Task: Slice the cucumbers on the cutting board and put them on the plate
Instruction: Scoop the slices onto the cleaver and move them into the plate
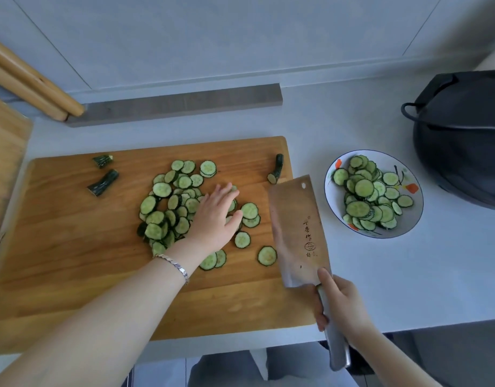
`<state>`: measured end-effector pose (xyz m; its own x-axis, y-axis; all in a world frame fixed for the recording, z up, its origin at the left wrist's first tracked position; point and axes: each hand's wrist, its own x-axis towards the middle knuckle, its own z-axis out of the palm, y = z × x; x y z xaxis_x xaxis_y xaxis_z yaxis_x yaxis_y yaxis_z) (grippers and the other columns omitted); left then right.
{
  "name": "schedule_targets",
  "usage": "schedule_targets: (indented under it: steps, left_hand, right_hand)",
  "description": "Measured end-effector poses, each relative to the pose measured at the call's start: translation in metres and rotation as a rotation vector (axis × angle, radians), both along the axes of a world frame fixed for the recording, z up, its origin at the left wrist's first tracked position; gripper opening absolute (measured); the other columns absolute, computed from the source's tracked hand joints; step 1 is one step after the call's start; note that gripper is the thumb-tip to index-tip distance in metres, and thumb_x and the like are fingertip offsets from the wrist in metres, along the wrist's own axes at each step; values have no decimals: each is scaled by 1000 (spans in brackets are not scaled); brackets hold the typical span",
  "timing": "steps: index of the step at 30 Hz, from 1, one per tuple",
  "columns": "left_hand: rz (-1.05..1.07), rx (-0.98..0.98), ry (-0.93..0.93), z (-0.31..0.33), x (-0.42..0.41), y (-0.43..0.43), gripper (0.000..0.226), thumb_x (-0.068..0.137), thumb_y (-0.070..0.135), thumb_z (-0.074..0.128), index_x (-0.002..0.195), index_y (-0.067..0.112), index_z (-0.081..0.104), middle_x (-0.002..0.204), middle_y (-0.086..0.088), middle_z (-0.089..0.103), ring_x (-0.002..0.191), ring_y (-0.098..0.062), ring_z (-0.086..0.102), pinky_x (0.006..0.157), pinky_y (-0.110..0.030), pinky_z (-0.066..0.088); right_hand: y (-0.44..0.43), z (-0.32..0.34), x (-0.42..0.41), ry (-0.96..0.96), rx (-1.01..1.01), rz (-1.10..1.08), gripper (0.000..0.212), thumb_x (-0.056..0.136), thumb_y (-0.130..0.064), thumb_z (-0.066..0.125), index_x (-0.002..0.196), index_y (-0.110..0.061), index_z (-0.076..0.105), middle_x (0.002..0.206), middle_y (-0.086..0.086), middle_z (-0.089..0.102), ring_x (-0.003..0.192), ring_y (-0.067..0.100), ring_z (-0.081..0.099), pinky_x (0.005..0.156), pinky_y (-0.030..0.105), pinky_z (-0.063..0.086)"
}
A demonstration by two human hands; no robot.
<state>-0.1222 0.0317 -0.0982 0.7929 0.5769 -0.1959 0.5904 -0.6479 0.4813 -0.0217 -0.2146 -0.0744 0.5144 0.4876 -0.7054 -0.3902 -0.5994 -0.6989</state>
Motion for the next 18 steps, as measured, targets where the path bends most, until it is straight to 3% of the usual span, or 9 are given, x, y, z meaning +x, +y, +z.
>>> schedule_targets:
  steps: [5,9,12,15,18]
  left_hand:
    - [-4,5,-109,-4,-11,-11,46,97,32,38,137,10,39,148,-4,30,139,-17,17,115,-40,12]
    - [103,291,-213,4,-29,-8,49,92,36,32,130,9,47,142,-10,41,134,-26,31,112,-46,12]
    - [290,333,-128,7,-57,3,55,91,46,28,138,20,39,150,-8,25,139,-27,17,112,-47,2]
    - [337,166,16,0,-82,10,66,84,65,15,143,38,20,155,-2,3,141,-25,-1,112,-50,-3]
    - [275,136,5,-4,-85,10,71,79,73,14,142,43,19,155,0,4,141,-25,-1,110,-51,-1]
  right_hand:
    - [17,-10,-32,121,4,-63,44,101,-31,39,75,2,52,43,8,43,30,20,38,37,25,37]
    - [39,-12,-53,153,12,-55,45,100,-35,39,74,0,52,45,8,46,31,21,40,40,29,40]
    - [58,-9,-68,170,3,3,42,100,-35,40,76,-2,50,45,5,47,34,19,42,39,28,42]
    - [77,-8,-86,97,-26,102,40,99,-35,41,73,-5,50,45,3,49,36,18,45,37,27,42]
    - [92,-10,-103,69,-30,137,39,99,-34,41,72,-7,49,46,4,51,36,19,47,38,27,43]
